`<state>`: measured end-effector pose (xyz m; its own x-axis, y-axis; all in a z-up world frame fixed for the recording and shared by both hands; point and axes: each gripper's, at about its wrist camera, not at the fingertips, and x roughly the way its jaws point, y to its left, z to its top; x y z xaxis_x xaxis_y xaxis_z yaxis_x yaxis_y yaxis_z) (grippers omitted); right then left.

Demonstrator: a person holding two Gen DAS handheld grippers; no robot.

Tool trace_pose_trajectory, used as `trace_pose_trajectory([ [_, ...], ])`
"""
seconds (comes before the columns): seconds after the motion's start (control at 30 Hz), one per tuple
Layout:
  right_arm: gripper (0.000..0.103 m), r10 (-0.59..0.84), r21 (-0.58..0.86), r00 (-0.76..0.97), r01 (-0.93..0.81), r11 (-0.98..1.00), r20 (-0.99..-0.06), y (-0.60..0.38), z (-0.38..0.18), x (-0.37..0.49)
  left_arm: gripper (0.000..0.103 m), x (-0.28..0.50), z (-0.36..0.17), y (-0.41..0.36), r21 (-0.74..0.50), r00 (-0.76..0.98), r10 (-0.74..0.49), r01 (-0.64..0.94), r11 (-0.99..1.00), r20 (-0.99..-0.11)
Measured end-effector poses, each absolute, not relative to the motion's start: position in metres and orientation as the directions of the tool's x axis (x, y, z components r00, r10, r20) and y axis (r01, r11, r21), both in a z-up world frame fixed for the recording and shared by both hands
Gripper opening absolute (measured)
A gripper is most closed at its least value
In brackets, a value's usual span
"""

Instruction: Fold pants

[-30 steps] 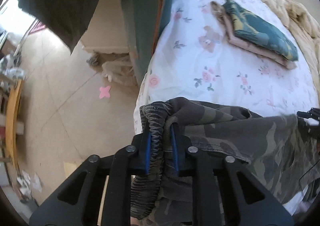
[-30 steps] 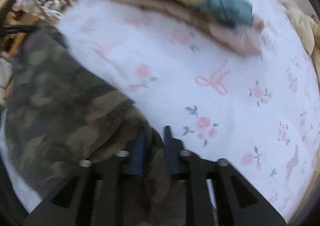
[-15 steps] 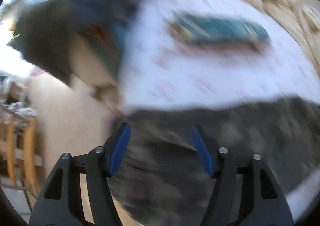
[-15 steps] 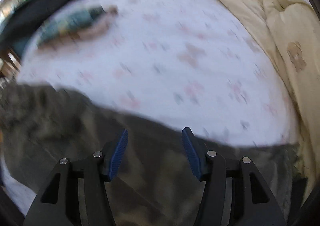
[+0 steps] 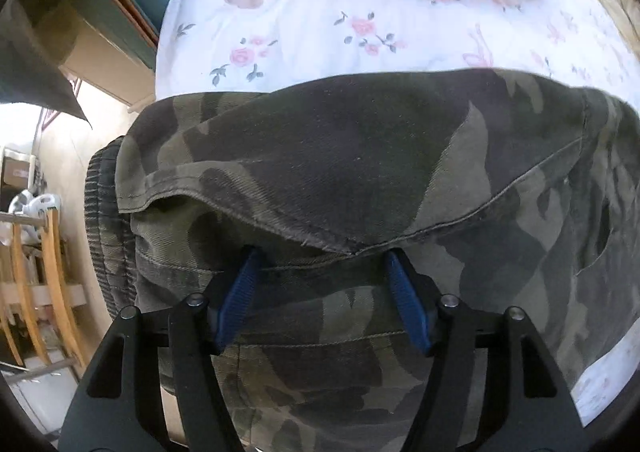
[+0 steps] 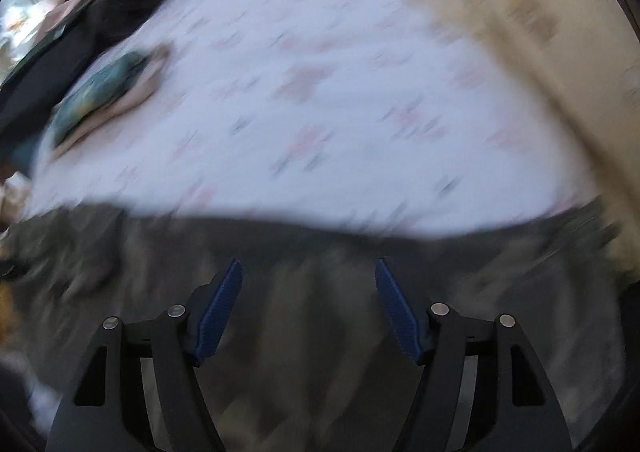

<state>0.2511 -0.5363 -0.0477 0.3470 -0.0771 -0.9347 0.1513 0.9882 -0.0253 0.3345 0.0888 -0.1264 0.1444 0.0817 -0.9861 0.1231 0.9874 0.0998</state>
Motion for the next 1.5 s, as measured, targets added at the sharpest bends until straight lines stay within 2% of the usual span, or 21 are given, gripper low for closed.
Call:
trace_pose_trajectory([
  [0.03, 0.069, -0.119, -0.079, 0.296, 0.142, 0.987, -0.948, -0.537, -0.058, 0.25, 0.064, 0.336, -0.13, 0.089, 0.098, 0.134, 0.082, 0.119, 0.988, -0.988],
  [0.07, 0.069, -0.252, -0.22, 0.216, 0.162, 0.962, -0.943, -0.549, -0.072, 0.249, 0.064, 0.337, -0.132, 0.088, 0.1, 0.129, 0.084, 0.125, 0.987, -0.988],
  [0.1, 0.07, -0.31, -0.275, 0.185, 0.192, 0.942, -0.933, -0.563, -0.078, 0.249, 0.065, 0.337, -0.134, 0.087, 0.106, 0.128, 0.089, 0.136, 0.985, -0.988],
  [0.17, 0.07, -0.283, -0.204, 0.205, 0.338, 0.919, -0.937, -0.611, -0.069, 0.243, 0.066, 0.336, -0.137, 0.084, 0.118, 0.136, 0.097, 0.154, 0.981, -0.986],
  [0.2, 0.066, -0.321, -0.218, 0.202, 0.408, 0.886, -0.925, -0.632, -0.06, 0.241, 0.066, 0.335, -0.138, 0.082, 0.128, 0.142, 0.105, 0.165, 0.978, -0.984],
  [0.27, 0.063, -0.571, -0.45, 0.152, 0.47, 0.76, -0.807, -0.658, -0.03, 0.235, 0.066, 0.333, -0.138, 0.083, 0.138, 0.15, 0.112, 0.177, 0.975, -0.982],
  [0.3, 0.063, -0.568, -0.43, 0.176, 0.488, 0.76, -0.804, -0.667, -0.017, 0.23, 0.066, 0.334, -0.139, 0.085, 0.136, 0.149, 0.111, 0.175, 0.975, -0.983],
  [0.4, 0.063, -0.329, -0.152, 0.268, 0.519, 0.841, -0.905, -0.682, 0.01, 0.209, 0.066, 0.337, -0.14, 0.091, 0.142, 0.147, 0.117, 0.177, 0.974, -0.982],
  [0.47, 0.063, -0.212, -0.084, 0.28, 0.405, 0.91, -0.936, -0.656, 0.01, 0.202, 0.067, 0.342, -0.139, 0.083, 0.152, 0.144, 0.128, 0.176, 0.973, -0.981],
  [0.53, 0.063, -0.143, -0.076, 0.204, 0.304, 0.95, -0.968, -0.633, -0.006, 0.204, 0.067, 0.346, -0.14, 0.084, 0.16, 0.142, 0.136, 0.173, 0.972, -0.98],
  [0.6, 0.062, -0.16, -0.121, 0.14, 0.254, 0.96, -0.977, -0.621, -0.024, 0.201, 0.068, 0.346, -0.139, 0.084, 0.166, 0.145, 0.142, 0.176, 0.97, -0.979],
  [0.67, 0.062, -0.201, -0.156, 0.126, 0.302, 0.94, -0.971, -0.636, -0.038, 0.205, 0.068, 0.349, -0.138, 0.083, 0.167, 0.149, 0.141, 0.18, 0.969, -0.979],
  [0.8, 0.064, -0.209, -0.052, 0.336, 0.42, 0.906, -0.918, -0.662, -0.003, 0.214, 0.068, 0.344, -0.137, 0.085, 0.173, 0.166, 0.143, 0.181, 0.968, -0.976],
  [0.9, 0.064, -0.373, -0.205, 0.298, 0.47, 0.858, -0.879, -0.684, 0.012, 0.226, 0.069, 0.334, -0.137, 0.081, 0.179, 0.168, 0.149, 0.183, 0.967, -0.974],
  [1.07, 0.063, -0.414, -0.299, 0.203, 0.431, 0.852, -0.887, -0.711, 0.003, 0.245, 0.07, 0.337, -0.139, 0.08, 0.178, 0.152, 0.151, 0.179, 0.968, -0.977],
  [1.1, 0.062, -0.421, -0.322, 0.178, 0.41, 0.853, -0.889, -0.707, -0.004, 0.237, 0.07, 0.337, -0.139, 0.08, 0.176, 0.15, 0.15, 0.18, 0.968, -0.977],
  [1.17, 0.047, -0.433, -0.371, 0.136, 0.331, 0.868, -0.891, -0.696, -0.022, 0.231, 0.07, 0.337, -0.141, 0.079, 0.177, 0.149, 0.151, 0.184, 0.967, -0.977],
  [1.2, 0.031, -0.437, -0.384, 0.122, 0.31, 0.87, -0.891, -0.693, -0.028, 0.234, 0.071, 0.338, -0.14, 0.079, 0.179, 0.149, 0.152, 0.189, 0.966, -0.977],
  [1.23, 0.022, -0.455, -0.406, 0.113, 0.297, 0.864, -0.883, -0.691, -0.034, 0.234, 0.071, 0.338, -0.141, 0.079, 0.181, 0.151, 0.153, 0.192, 0.964, -0.977],
  [1.4, 0.001, -0.472, -0.338, 0.302, 0.402, 0.851, -0.828, -0.7, -0.004, 0.218, 0.072, 0.339, -0.141, 0.079, 0.185, 0.157, 0.155, 0.204, 0.961, -0.975],
  [1.5, 0.001, -0.519, -0.336, 0.335, 0.473, 0.815, -0.787, -0.714, 0.011, 0.215, 0.072, 0.34, -0.142, 0.08, 0.182, 0.153, 0.153, 0.202, 0.962, -0.976],
])
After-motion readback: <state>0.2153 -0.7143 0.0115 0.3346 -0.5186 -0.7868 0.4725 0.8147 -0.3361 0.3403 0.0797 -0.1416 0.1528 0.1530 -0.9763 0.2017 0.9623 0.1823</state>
